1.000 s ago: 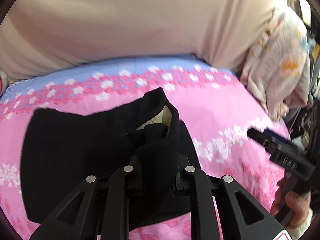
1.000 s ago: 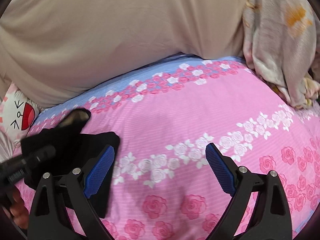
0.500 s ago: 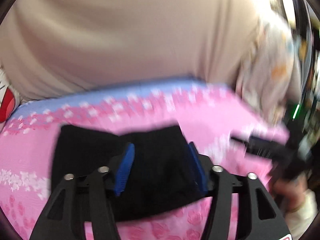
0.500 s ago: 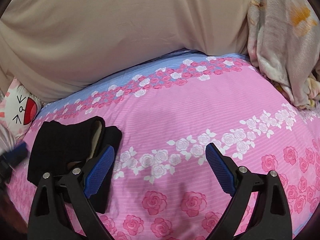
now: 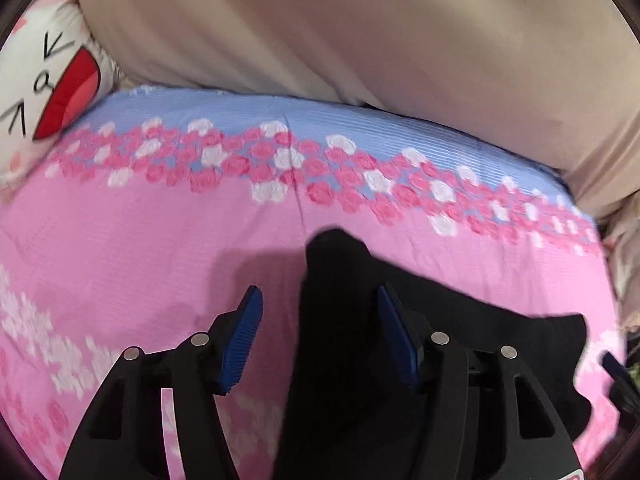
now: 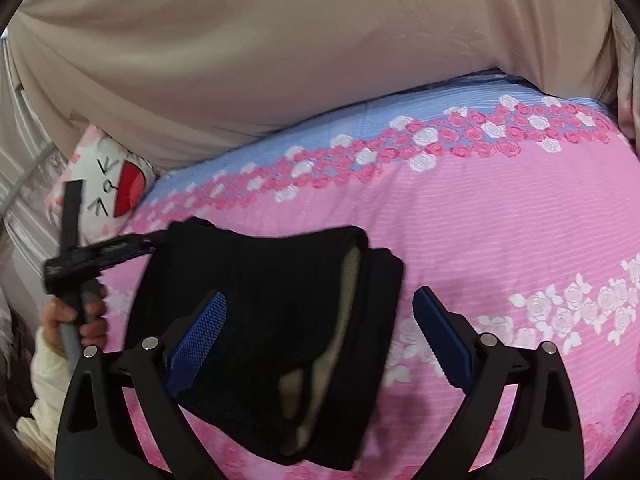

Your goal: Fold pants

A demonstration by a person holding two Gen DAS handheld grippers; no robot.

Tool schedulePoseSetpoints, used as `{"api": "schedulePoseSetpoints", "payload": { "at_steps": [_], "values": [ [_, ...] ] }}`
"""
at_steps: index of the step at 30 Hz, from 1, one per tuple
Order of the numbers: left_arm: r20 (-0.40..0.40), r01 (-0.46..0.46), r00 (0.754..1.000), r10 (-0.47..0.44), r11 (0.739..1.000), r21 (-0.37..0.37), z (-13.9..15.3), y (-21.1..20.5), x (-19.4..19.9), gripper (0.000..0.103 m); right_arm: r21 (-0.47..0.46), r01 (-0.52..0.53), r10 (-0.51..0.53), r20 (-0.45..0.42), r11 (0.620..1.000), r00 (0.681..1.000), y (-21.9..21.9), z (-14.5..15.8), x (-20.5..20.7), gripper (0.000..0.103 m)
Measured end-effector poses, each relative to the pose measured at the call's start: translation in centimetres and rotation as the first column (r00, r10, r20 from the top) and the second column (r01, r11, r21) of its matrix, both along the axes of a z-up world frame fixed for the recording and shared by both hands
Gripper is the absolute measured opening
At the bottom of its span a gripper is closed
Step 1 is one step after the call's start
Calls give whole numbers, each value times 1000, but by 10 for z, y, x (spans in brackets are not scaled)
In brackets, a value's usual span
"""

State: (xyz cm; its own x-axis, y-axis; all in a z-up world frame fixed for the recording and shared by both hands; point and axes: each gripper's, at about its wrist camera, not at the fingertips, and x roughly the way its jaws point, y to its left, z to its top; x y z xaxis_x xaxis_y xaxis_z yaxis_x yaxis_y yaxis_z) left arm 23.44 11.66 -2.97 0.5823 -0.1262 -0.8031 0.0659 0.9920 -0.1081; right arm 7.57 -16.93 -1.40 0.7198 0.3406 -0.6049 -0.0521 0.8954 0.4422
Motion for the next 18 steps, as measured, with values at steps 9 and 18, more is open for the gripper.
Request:
{"api": "schedulePoseSetpoints", "payload": {
  "at_steps": [9, 18],
  "values": [
    [-134, -41, 990, 41, 999, 1, -47, 0, 67, 60, -242, -105, 79, -113, 965, 990, 56, -58, 47, 62],
    [251, -221, 951, 181, 965, 142, 57, 82, -23, 64, -185, -199, 205, 16, 962, 979, 95, 19, 31, 80]
  ]
}}
